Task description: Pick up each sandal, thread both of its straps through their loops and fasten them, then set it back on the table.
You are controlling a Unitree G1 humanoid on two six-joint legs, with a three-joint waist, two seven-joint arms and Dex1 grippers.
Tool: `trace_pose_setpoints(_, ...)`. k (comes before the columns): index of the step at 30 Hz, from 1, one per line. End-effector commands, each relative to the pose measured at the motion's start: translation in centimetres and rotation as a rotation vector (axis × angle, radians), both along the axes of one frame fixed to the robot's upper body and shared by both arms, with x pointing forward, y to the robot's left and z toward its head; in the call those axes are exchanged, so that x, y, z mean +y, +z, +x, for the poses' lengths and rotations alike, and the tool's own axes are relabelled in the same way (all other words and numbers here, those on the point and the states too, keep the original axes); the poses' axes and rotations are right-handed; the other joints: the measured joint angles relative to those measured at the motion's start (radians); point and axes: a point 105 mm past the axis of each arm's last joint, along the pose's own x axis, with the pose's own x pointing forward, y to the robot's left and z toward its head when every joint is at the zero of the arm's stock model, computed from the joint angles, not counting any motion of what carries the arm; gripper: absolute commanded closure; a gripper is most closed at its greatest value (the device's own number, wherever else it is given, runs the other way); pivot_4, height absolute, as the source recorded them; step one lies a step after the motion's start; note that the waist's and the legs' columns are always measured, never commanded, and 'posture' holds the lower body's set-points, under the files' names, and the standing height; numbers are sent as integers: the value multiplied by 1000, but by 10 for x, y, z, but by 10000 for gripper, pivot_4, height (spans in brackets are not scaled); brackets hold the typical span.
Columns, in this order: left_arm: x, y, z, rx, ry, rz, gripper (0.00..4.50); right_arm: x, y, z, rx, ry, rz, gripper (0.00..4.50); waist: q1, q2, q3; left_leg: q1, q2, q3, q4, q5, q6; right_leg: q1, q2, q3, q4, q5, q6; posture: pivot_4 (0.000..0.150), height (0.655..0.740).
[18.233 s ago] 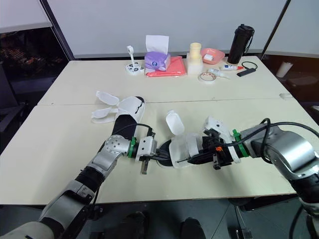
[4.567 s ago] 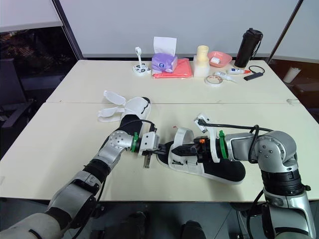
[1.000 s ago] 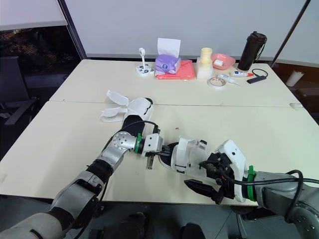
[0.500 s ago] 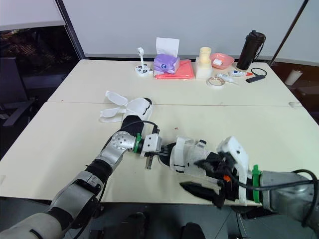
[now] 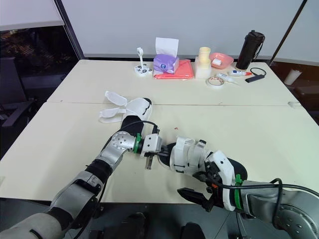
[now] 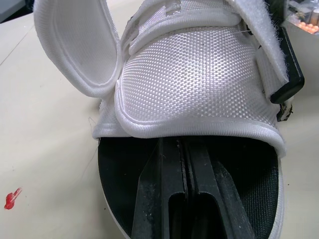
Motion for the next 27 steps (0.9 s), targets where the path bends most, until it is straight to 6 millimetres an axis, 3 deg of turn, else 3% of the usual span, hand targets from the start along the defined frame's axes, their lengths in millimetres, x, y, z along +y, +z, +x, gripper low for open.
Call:
trace_pose_setpoints(1,4,-33,-14,87,-30,120,45000,6,6,12,-56,-2,39,649,-2,0,0,0,0,0,0,0,0,0,0,0,0,0,0,1500,7400)
trace_pose_setpoints(16,5,-33,-14,85,-26,121,45000,22,13,20,-111,53,37,649,-4,1,0,1,-1,0,0,0,0,-1,1,0,3,0,0,1500,7400)
trace_pose_setpoints(27,5,-34,-14,84,-24,119,45000,10,26,14,-165,34,-26,649,-2,1,0,1,-1,0,0,0,0,-1,0,0,3,0,0,1500,7400)
